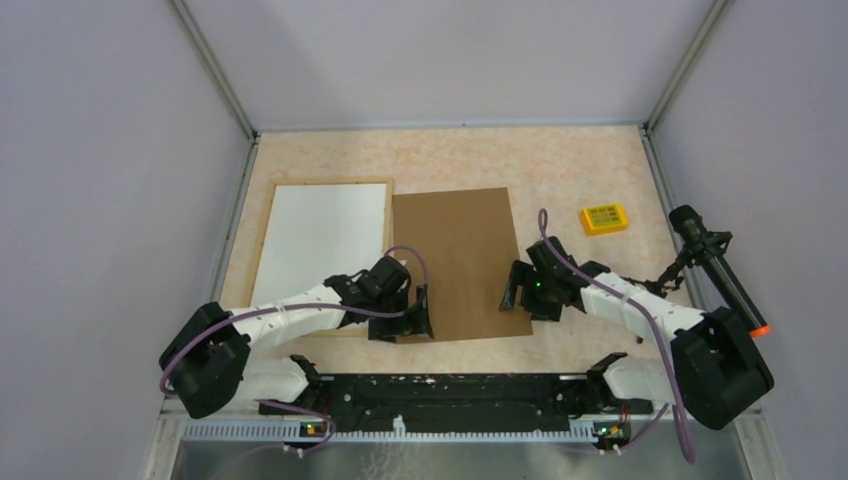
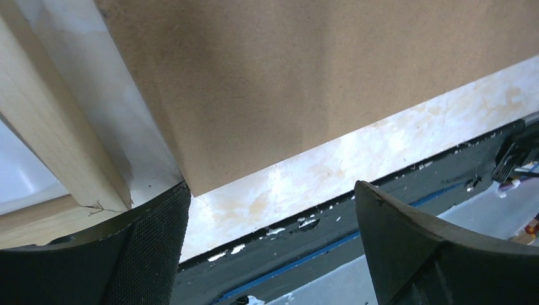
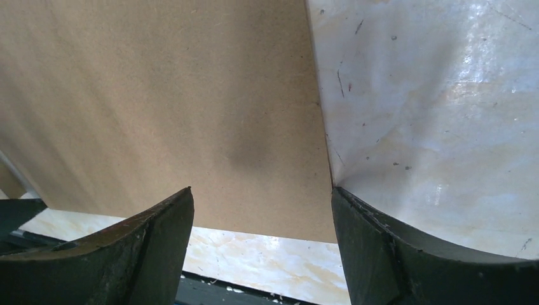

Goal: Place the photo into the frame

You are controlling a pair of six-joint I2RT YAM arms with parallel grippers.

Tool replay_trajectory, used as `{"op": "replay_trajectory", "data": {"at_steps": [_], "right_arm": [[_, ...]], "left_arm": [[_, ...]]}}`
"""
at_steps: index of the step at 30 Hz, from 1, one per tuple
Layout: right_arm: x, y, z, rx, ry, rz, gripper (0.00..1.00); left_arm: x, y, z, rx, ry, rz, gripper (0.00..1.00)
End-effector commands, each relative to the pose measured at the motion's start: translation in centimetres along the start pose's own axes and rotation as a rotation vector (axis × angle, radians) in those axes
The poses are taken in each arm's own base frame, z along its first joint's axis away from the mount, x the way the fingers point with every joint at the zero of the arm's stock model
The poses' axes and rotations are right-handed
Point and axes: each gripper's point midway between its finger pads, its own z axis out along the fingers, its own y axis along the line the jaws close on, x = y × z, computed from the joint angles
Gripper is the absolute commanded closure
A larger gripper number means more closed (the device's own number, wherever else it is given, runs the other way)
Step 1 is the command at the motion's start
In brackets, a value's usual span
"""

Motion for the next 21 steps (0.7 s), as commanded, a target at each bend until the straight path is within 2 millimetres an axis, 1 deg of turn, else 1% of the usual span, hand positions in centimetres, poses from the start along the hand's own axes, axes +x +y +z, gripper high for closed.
{"op": "replay_trajectory", "data": {"at_steps": [1,4,9,13,18,21], "right_arm": [[5.3,-0.3,1.3,-0.038,0.169,0.093,0.23],[5.9,-0.7,1.4,-0.044,0.175,0.111,0.23],[6.1,-1.3,1.0,-0.033,0.162,0.107,0.23],[6.1,-1.2,0.9,-0.046,0.158,0.101,0.23],[6.3,-0.6,1.1,-0.084,0.172,0.089,0.23],[6.3,-0.3,1.1,-0.103,0.175,0.078,0.23]], "left_arm": [[-1.6,-9.0,-2.8,0.400,-0.043,0.094,0.01],[-2.5,-10.6,-4.6,0.434,-0.076,0.117,0.01],[-3.7,-12.6,-6.9,0.484,-0.118,0.147,0.01],[-4.3,-13.9,-8.4,0.513,-0.134,0.155,0.01],[-4.6,-14.1,-9.7,0.511,-0.158,0.160,0.01],[-4.7,-13.7,-10.2,0.485,-0.175,0.153,0.01]]}}
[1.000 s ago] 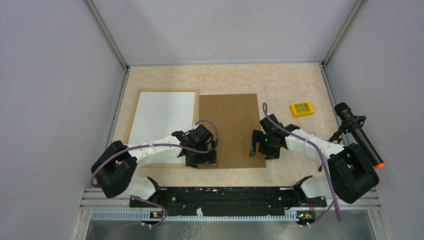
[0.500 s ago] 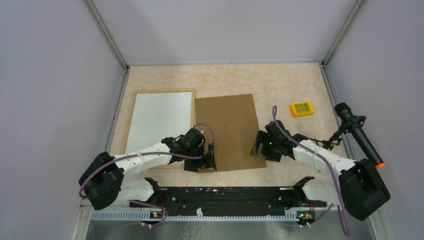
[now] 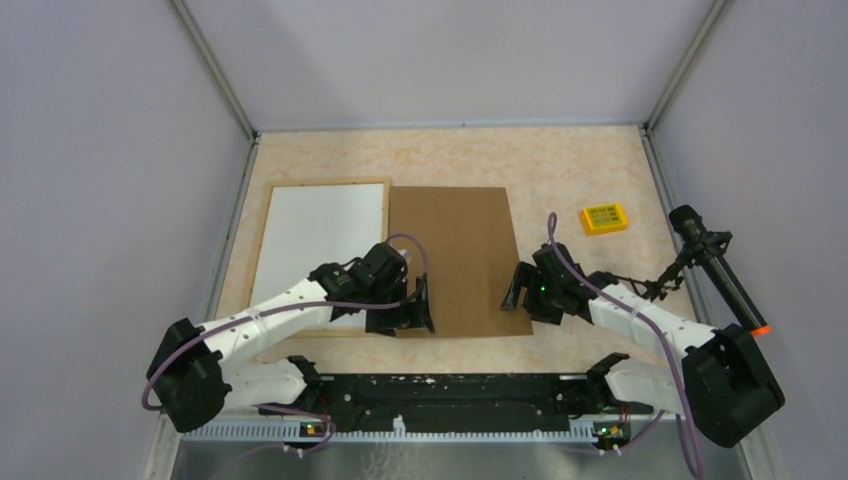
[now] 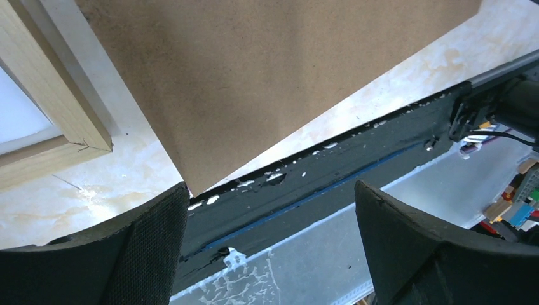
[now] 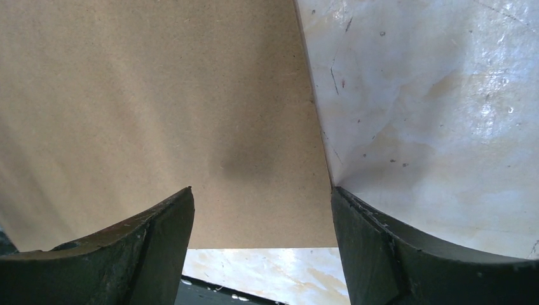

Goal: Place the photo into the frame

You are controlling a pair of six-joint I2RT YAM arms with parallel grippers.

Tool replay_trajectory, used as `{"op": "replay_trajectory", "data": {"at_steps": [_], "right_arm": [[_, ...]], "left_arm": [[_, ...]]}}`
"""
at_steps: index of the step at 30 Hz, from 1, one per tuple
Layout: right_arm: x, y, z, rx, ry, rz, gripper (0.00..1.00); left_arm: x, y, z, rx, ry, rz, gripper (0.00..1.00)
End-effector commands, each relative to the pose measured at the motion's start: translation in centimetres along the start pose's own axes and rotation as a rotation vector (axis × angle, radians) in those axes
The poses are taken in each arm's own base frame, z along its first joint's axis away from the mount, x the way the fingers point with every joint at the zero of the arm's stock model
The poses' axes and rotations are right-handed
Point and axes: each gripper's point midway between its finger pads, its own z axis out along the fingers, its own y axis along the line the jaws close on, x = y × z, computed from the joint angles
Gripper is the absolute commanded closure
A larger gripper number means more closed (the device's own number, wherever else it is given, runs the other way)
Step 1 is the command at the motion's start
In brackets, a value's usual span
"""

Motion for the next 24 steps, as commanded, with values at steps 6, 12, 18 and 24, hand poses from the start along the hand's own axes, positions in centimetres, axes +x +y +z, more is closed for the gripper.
{"op": "replay_trajectory", "data": {"at_steps": [6,12,18,24], "right_arm": [[6.1,1.1,0.9,-0.076,0.255,-0.001,0.23],[6.0,3.4,1.4,-0.105,0.257,-0.028,0.23],[5.9,5.0,2.1,-0.109,0.262,-0.053,0.23],[5.4,5.6,3.3,-0.119,0.219,-0.064,0.23]], "left_arm": [[-4.8,-8.9,-5.7,0.331,-0.251,0.097,0.01],[-5.0,-5.1,-6.2,0.191,-0.339,0.047,0.01],[-4.9,-1.3,-5.8,0.042,-0.385,0.022,0.01],[-5.0,3.6,-4.2,-0.170,-0.411,-0.015,0.01]]}}
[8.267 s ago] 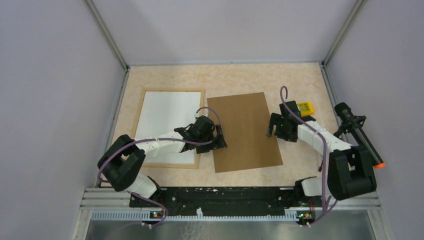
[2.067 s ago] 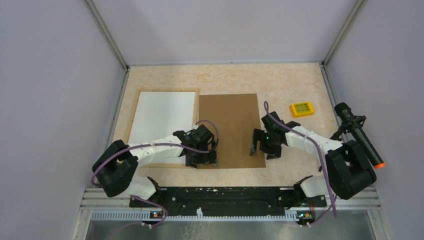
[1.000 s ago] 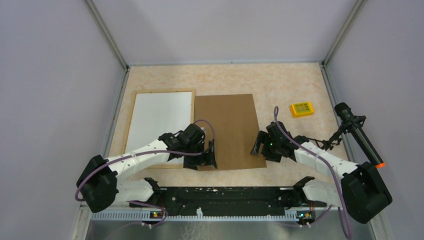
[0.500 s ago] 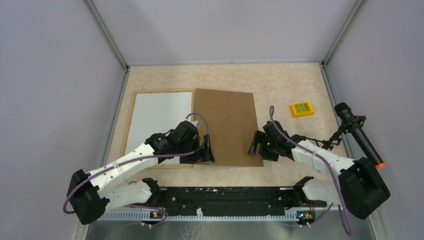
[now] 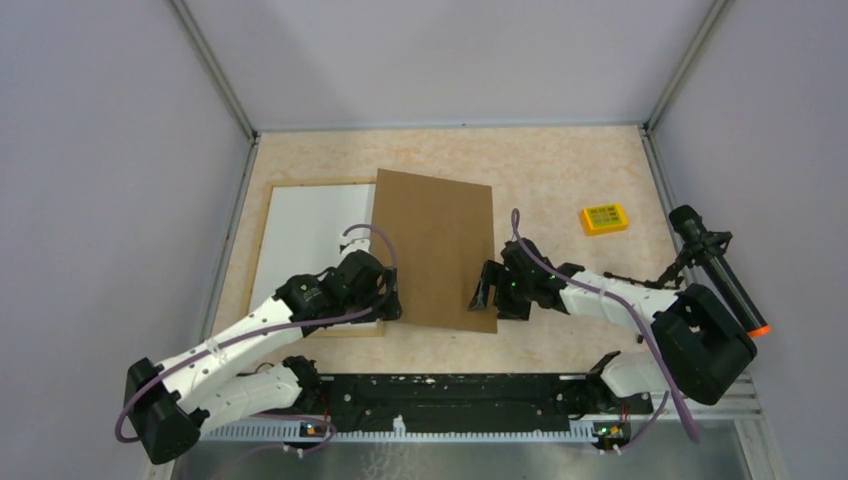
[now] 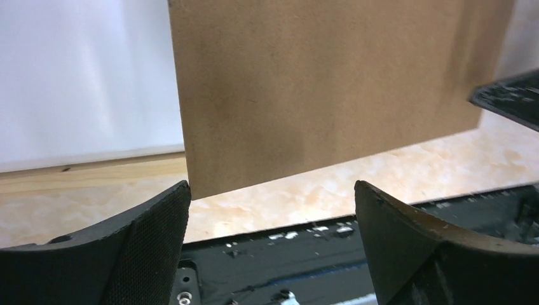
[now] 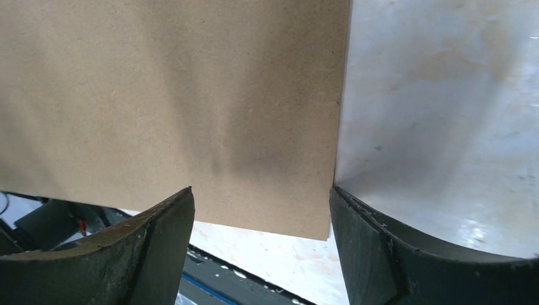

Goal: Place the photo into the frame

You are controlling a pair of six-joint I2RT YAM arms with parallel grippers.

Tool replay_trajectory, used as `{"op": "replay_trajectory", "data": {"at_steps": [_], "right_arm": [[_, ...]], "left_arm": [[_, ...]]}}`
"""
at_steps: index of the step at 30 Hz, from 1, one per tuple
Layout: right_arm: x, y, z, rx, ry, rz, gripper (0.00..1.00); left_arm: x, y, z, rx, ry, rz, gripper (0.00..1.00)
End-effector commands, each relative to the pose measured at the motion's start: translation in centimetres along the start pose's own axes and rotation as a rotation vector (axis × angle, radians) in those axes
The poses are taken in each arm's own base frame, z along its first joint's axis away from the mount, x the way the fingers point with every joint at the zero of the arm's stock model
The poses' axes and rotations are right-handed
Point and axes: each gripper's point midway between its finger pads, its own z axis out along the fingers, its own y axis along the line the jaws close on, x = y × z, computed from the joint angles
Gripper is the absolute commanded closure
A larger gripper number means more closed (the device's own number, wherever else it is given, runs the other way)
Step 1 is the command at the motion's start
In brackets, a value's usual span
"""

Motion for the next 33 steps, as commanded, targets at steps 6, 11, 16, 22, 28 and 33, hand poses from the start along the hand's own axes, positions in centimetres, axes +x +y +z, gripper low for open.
{"op": "replay_trajectory", "data": {"at_steps": [6,11,16,22,28,33], "right_arm": [[3.7,-1.0,2.8,-0.006,0.127,-0.012,0.23],[3.4,-1.2,2.5,-0.012,0.104,-0.082,0.22],[3.1,-1.2,2.1,-0.025,0.108,-0.138,0.19],[2.5,-1.1,1.2,-0.047,0.098,-0.156,0.15],[0.4,-0.5,-0.6,-0.078,0.038,-0.176,0.11],[-2.2,0.2,-1.2,-0.145,-0.018,-0.190,0.05]], "left_arm": [[0.7,2.3,4.1,-0.126,-0.041,-0.052,0.01],[-0.1,3.2,3.6,-0.177,-0.068,-0.033,0.01],[-1.2,4.2,2.4,-0.224,-0.061,-0.044,0.01],[-2.3,6.3,1.7,-0.283,-0.060,-0.131,0.01],[-9.2,6.9,-0.1,-0.239,-0.225,-0.159,0.01],[-17.4,10.0,-1.2,-0.277,-0.364,-0.185,0.01]]}}
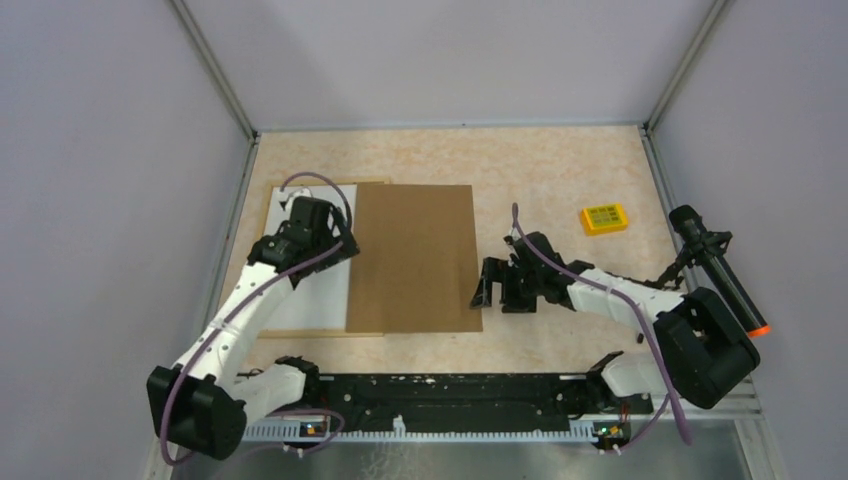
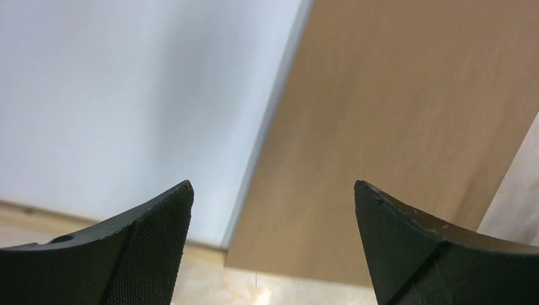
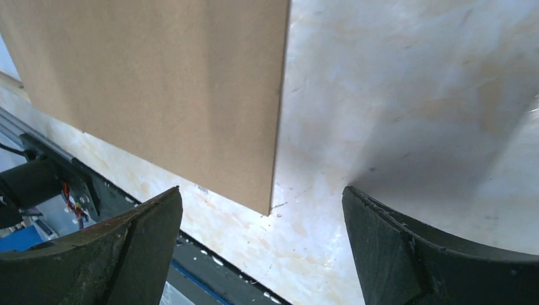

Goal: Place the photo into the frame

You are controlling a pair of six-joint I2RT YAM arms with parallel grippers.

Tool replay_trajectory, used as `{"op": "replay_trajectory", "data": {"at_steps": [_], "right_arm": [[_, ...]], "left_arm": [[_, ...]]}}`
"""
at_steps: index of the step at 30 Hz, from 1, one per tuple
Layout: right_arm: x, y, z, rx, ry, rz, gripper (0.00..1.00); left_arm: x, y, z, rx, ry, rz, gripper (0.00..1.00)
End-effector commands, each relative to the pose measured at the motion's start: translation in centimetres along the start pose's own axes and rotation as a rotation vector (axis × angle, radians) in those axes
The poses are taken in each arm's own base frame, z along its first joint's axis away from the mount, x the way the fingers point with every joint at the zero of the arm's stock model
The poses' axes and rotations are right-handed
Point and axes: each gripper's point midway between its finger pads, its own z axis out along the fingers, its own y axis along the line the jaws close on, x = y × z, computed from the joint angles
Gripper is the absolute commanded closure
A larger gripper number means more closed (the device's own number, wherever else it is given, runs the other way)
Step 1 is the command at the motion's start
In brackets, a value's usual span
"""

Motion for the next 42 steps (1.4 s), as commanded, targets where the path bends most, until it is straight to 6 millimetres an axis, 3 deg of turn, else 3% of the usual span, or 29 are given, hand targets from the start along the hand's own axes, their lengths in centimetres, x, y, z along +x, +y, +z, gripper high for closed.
{"op": "replay_trajectory", "data": {"at_steps": [1,5,7,10,14,18,26,29,32,42], "right_arm": [[-1.9,-0.5,-0.6,-0.030,-0.039,-0.044,0.04],[-4.1,-0.4,-0.1,-0.081,-0.059,-0.031,0.03],[-4.8,-0.5,0.3,-0.095,-0.054,-0.018,0.03],[-5.7,-0.3,0.6,-0.111,-0.058,-0.024,0.03],[-6.1,-0.1,1.5,-0.127,-0.030,-0.034,0.04],[-6.2,0.6,2.2,-0.169,0.002,-0.040,0.05],[-6.8,0.6,2.6,-0.167,0.008,-0.049,0.06],[-6.8,0.3,2.7,-0.159,0.005,-0.045,0.06],[-6.8,-0.3,3.0,-0.149,0.008,-0.027,0.06],[-7.6,-1.2,3.0,-0.127,-0.016,-0.014,0.08]], "left_arm": [[-9.4,0.1,1.0,0.018,-0.216,0.040,0.01],[-15.3,7.1,4.4,-0.188,-0.295,-0.011,0.02],[-16.6,11.1,6.2,-0.276,-0.278,-0.095,0.02],[-18.6,14.2,8.2,-0.344,-0.266,-0.119,0.02],[-19.4,15.4,11.5,-0.305,-0.228,-0.091,0.02],[-20.8,15.4,12.6,-0.257,-0.238,-0.035,0.01],[-19.7,19.1,16.8,-0.210,-0.102,-0.136,0.01],[-18.4,18.7,18.7,-0.147,-0.032,-0.153,0.01],[-16.9,16.9,19.8,-0.036,0.021,-0.176,0.04],[-13.2,11.1,17.1,0.251,0.071,-0.315,0.07]]}}
